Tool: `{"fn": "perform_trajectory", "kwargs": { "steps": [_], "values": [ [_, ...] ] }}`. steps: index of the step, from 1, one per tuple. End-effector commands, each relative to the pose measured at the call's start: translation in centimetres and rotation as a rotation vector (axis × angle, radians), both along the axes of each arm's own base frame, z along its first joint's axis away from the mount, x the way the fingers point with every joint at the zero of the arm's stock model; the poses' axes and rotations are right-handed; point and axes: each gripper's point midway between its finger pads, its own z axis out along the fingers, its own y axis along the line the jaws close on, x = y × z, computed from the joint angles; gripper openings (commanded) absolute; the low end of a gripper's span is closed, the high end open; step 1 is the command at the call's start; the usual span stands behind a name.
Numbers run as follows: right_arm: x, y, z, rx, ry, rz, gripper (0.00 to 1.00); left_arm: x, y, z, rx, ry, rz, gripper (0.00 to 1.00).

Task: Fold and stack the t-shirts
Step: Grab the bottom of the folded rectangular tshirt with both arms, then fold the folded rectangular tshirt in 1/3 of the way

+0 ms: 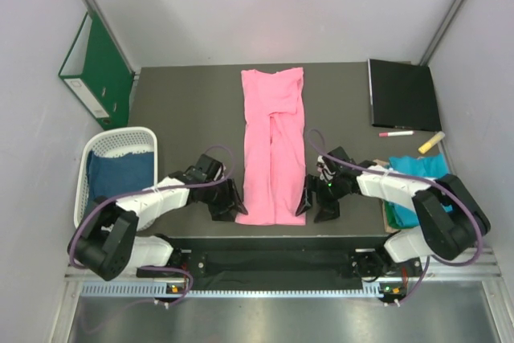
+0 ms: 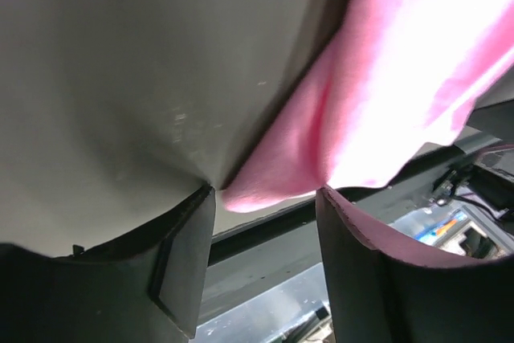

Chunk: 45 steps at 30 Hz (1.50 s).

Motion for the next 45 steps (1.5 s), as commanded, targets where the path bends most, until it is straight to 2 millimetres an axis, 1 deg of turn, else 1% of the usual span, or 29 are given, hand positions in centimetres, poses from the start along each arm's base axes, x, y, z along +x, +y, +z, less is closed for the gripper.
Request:
{"fn": "perform_trajectory", "kwargs": {
  "steps": [1, 2, 4, 5, 7, 8, 9, 13, 18, 19, 20, 22, 24, 26, 27, 29, 30, 32, 33, 35, 36, 38, 39, 40, 41, 42, 43, 44, 45],
  "values": [
    [0.4, 0.9, -1.6, 0.008, 0.045, -0.006, 0.67, 1.0, -1.0, -0.8, 0.003, -0.041, -0.005, 0.54],
    [-0.2, 1.0, -2.2, 0.002, 0.083, 0.004, 0.57, 1.2, -1.2, -1.0, 0.007, -0.037, -0.006, 0.51],
    [-0.6, 1.2, -2.7, 0.003, 0.118, 0.011, 0.45, 1.4, -1.6, -1.0, 0.004, -0.04, -0.015, 0.43],
    [-1.1, 1.4, -3.0, 0.012, 0.151, 0.025, 0.34, 1.6, -1.8, -1.0, 0.008, -0.037, -0.016, 0.33],
    [-1.5, 1.7, -3.2, 0.022, 0.17, 0.042, 0.23, 1.7, -1.9, -1.1, 0.014, -0.032, -0.02, 0.21],
    [-1.7, 1.8, -3.2, 0.027, 0.183, 0.051, 0.15, 1.9, -2.0, -0.9, 0.016, -0.035, -0.02, 0.04],
    [-1.7, 1.9, -3.1, 0.036, 0.18, 0.059, 0.11, 2.0, -2.0, -0.8, 0.019, -0.036, -0.02, 0.0],
    [-1.3, 2.1, -1.8, 0.055, 0.142, 0.063, 0.04, 2.5, -2.1, 0.8, 0.03, -0.061, -0.021, 0.0],
    [-0.2, 2.1, 0.9, 0.055, 0.054, 0.08, 0.02, 2.3, -1.6, 3.5, 0.041, -0.079, -0.031, 0.0],
    [0.6, 2.5, 1.9, 0.066, 0.019, 0.089, 0.02, 2.9, -1.9, 4.8, 0.027, -0.109, -0.03, 0.0],
    [0.6, 2.2, 2.6, 0.054, 0.005, 0.096, 0.02, 2.7, -1.6, 5.2, 0.041, -0.106, -0.037, 0.0],
    [2.2, 2.7, 4.5, 0.07, -0.058, 0.103, 0.02, 3.7, -2.0, 7.1, 0.033, -0.152, -0.044, 0.0],
    [3.6, 2.9, 6.2, 0.066, -0.112, 0.115, 0.02, 4.2, -1.6, 7.9, 0.07, -0.165, -0.048, 0.0],
    [5.2, 2.3, 6.7, 0.01, -0.171, 0.114, 0.02, 5.6, -1.8, 9.3, 0.086, -0.208, -0.059, 0.0],
    [6.2, 2.4, 7.8, 0.002, -0.203, 0.115, 0.01, 6.0, -1.8, 9.5, 0.095, -0.218, -0.059, 0.0],
    [8.0, 1.7, 8.0, -0.035, -0.25, 0.108, 0.01, 7.4, -2.5, 10.4, 0.093, -0.242, -0.069, 0.0],
    [9.3, 1.9, 9.0, -0.031, -0.285, 0.104, 0.01, 8.1, -2.5, 10.5, 0.096, -0.245, -0.066, 0.0],
    [11.2, 1.4, 8.9, -0.055, -0.312, 0.1, 0.01, 9.8, -3.1, 11.1, 0.1, -0.263, -0.07, 0.0],
    [12.5, 1.6, 9.8, -0.048, -0.345, 0.095, 0.01, 11.1, -3.4, 12.1, 0.088, -0.289, -0.058, 0.0],
    [14.6, 1.1, 9.4, -0.072, -0.361, 0.09, 0.01, 12.8, -3.6, 11.8, 0.091, -0.294, -0.054, 0.0],
    [15.8, 1.4, 10.2, -0.066, -0.392, 0.088, 0.01, 14.3, -3.6, 12.8, 0.076, -0.319, -0.037, 0.0],
    [17.8, 1.0, 9.7, -0.076, -0.399, 0.081, 0.0, 16.2, -3.4, 12.2, 0.081, -0.308, -0.024, 0.0],
    [19.1, 1.3, 10.6, -0.067, -0.432, 0.078, 0.01, 17.5, -3.6, 13.0, 0.068, -0.329, -0.02, 0.0],
    [20.1, 1.0, 10.0, -0.076, -0.421, 0.07, 0.0, 18.4, -3.6, 12.2, 0.076, -0.317, -0.023, 0.0],
    [20.9, 1.1, 10.1, -0.074, -0.433, 0.07, 0.0, 19.3, -3.5, 12.3, 0.061, -0.314, -0.017, 0.0],
    [22.2, 1.3, 11.1, -0.064, -0.464, 0.063, 0.0, 20.7, -3.7, 13.3, 0.045, -0.341, -0.013, 0.0],
    [23.1, 1.1, 10.4, -0.072, -0.453, 0.058, 0.0, 21.5, -3.7, 12.2, 0.054, -0.32, -0.019, 0.0],
    [23.6, 1.1, 10.4, -0.071, -0.456, 0.06, 0.0, 22.2, -3.6, 12.2, 0.042, -0.315, -0.016, 0.0],
    [24.8, 1.4, 11.3, -0.058, -0.484, 0.057, 0.0, 23.5, -3.9, 12.2, 0.038, -0.318, -0.016, 0.0]
  ]
}}
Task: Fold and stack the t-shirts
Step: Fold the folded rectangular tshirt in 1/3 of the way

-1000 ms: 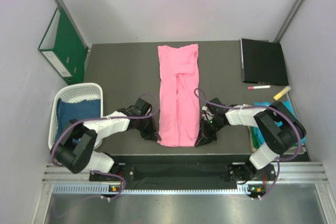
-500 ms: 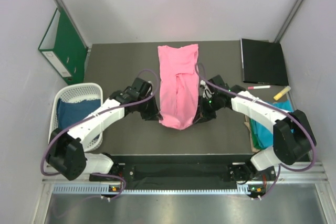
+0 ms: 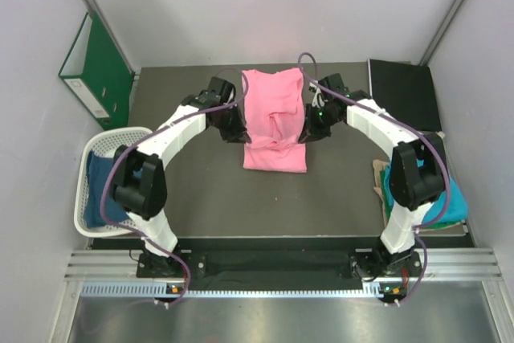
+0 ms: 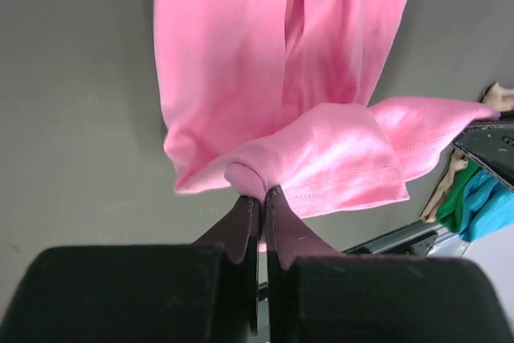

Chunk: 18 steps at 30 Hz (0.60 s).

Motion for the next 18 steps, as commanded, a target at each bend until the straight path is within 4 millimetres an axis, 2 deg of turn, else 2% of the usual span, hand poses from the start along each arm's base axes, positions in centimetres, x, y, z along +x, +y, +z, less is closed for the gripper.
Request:
{"fn": "perform_trajectory", "kwargs": {
  "steps": [1, 3, 4, 6, 7, 9, 10, 12, 13, 15, 16, 17, 18],
  "values": [
    [4.5, -0.1, 1.6, 0.013, -0.089, 0.011, 0.01, 4.5, -0.8, 1.3, -0.043, -0.065, -0.033, 0.0],
    [5.9, 0.2, 1.9, 0.026, -0.114, 0.018, 0.01, 6.0, -1.1, 1.8, -0.056, -0.079, -0.033, 0.0],
    [6.4, 0.2, 0.8, 0.019, -0.098, 0.014, 0.01, 6.6, -1.2, 0.8, -0.051, -0.061, -0.028, 0.0],
    [7.7, 0.4, 0.6, 0.026, -0.114, 0.009, 0.02, 7.7, -1.7, -0.3, -0.068, -0.04, -0.03, 0.01],
    [8.2, 0.2, -0.6, 0.008, -0.097, -0.007, 0.06, 8.1, -1.8, -0.8, -0.068, -0.031, -0.026, 0.43],
    [9.2, -0.1, -1.3, -0.006, -0.097, -0.045, 0.14, 9.1, -1.6, -1.9, -0.051, -0.005, -0.005, 0.85],
    [10.2, -0.8, -1.6, -0.037, -0.125, -0.083, 0.33, 9.0, -1.4, -2.2, -0.042, 0.013, 0.0, 0.98],
    [10.3, -1.4, -1.8, -0.049, -0.152, -0.119, 0.52, 9.4, -1.1, -1.9, -0.035, -0.004, 0.006, 0.99],
    [11.1, -2.1, 0.2, -0.057, -0.233, -0.157, 0.69, 9.5, -0.9, -1.6, -0.028, -0.017, 0.011, 0.99],
    [10.5, -2.9, 0.9, -0.07, -0.262, -0.187, 0.85, 9.1, -0.1, -0.5, -0.02, -0.042, 0.025, 0.99],
    [10.5, -3.7, 2.6, -0.081, -0.307, -0.214, 0.96, 9.0, 0.3, -0.2, -0.006, -0.055, 0.029, 0.99],
    [10.1, -4.0, 3.0, -0.091, -0.314, -0.223, 0.99, 8.7, 0.6, -0.1, -0.001, -0.059, 0.032, 0.99],
    [9.4, -4.5, 2.5, -0.103, -0.299, -0.229, 1.0, 7.7, 1.1, 0.0, 0.002, -0.055, 0.032, 0.99]
  ]
}}
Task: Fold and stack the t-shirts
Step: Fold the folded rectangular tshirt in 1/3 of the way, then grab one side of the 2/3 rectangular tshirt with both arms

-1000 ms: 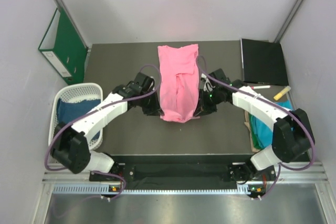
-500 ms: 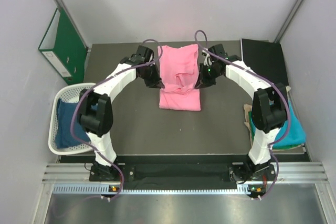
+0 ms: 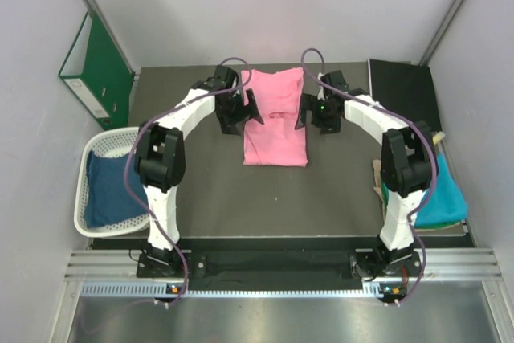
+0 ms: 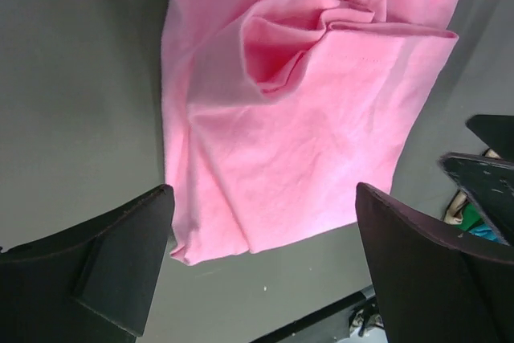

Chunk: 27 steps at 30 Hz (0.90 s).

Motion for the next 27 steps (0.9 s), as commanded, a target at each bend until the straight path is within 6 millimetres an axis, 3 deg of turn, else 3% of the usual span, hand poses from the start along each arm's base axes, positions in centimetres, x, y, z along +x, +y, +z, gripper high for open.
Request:
{"fn": "perform_trajectory", "kwargs": {
  "steps": [1, 6, 7, 8, 11, 14, 19, 23, 27],
  "values": [
    [1.1, -2.3, 7.2, 0.008, -0.212, -0.092, 1.0, -1.4, 1.9, 3.9, 0.007, -0.084, 0.013, 0.99],
    [-3.5, -2.1, 3.6, 0.078, -0.048, -0.068, 0.98, -5.3, 2.7, 1.8, -0.01, -0.033, 0.019, 0.99],
    [-4.3, -1.3, 3.4, 0.131, -0.023, -0.061, 0.96, -5.9, 2.7, 1.3, -0.013, -0.024, 0.023, 0.99],
    [-5.9, -1.1, 1.6, 0.152, 0.032, -0.058, 0.93, -6.3, 2.8, 0.9, -0.019, -0.016, 0.027, 0.98],
    [-7.6, 0.0, -0.6, 0.237, 0.102, -0.056, 0.81, -7.3, 2.8, -0.6, -0.037, -0.002, 0.044, 0.95],
    [-8.3, 0.4, -2.0, 0.267, 0.134, -0.064, 0.81, -8.0, 2.8, -1.8, -0.053, 0.011, 0.05, 0.89],
    [-8.1, 0.8, -2.7, 0.266, 0.143, -0.058, 0.81, -7.5, 2.3, -2.4, -0.07, 0.001, 0.049, 0.8],
    [-7.7, 1.6, -3.2, 0.284, 0.155, -0.046, 0.77, -7.1, 1.5, -3.2, -0.089, 0.01, 0.041, 0.62],
    [-8.5, 2.7, -4.5, 0.301, 0.244, -0.024, 0.7, -7.3, 0.4, -4.0, -0.103, 0.041, 0.027, 0.42]
  ]
}}
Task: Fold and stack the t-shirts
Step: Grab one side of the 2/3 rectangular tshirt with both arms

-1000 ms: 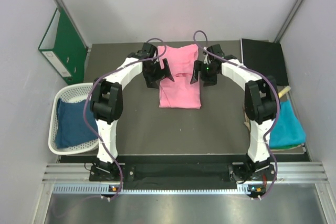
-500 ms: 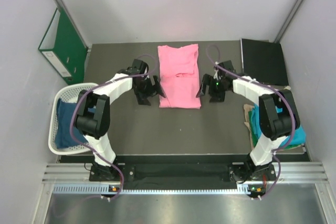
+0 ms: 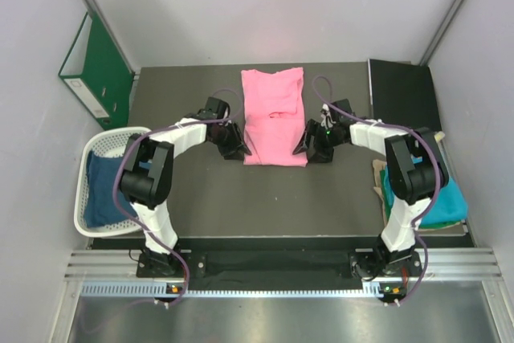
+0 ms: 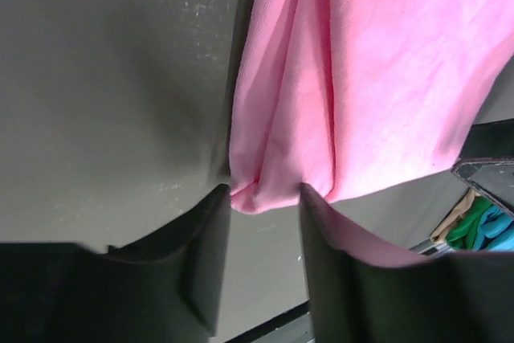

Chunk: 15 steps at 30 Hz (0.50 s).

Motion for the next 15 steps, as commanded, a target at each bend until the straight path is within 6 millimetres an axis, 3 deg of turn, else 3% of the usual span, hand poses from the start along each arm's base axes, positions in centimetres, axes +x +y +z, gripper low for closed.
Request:
{"fn": "perform_trajectory", "kwargs": {
  "steps": [1, 6, 7, 9, 10, 11, 15],
  "values": [
    [0.1, 1.6, -0.9, 0.028, 0.042, 0.031, 0.68, 0.8, -2.1, 0.1, -0.05, -0.017, -0.026, 0.38],
    [-0.5, 2.0, -0.2, 0.037, 0.057, 0.041, 0.56, 0.1, -2.9, 0.0, -0.054, 0.001, -0.042, 0.25],
    [-0.6, 2.0, -0.1, 0.042, 0.051, 0.046, 0.41, -0.2, -3.1, -0.1, -0.053, 0.004, -0.047, 0.17],
    [-0.8, 2.0, -0.1, 0.048, 0.049, 0.05, 0.27, -0.5, -2.8, -0.4, -0.046, 0.012, -0.04, 0.0],
    [-0.9, 2.0, 0.0, 0.048, 0.045, 0.057, 0.16, -0.6, -2.7, -0.4, -0.04, 0.016, -0.036, 0.0],
    [-1.0, 1.9, 0.0, 0.043, 0.049, 0.056, 0.12, -0.9, -2.4, -0.4, -0.03, 0.018, -0.031, 0.0],
    [-1.2, 1.1, 0.5, 0.0, 0.028, 0.048, 0.06, -1.7, -1.0, 0.9, 0.03, 0.001, -0.016, 0.0]
  ]
}}
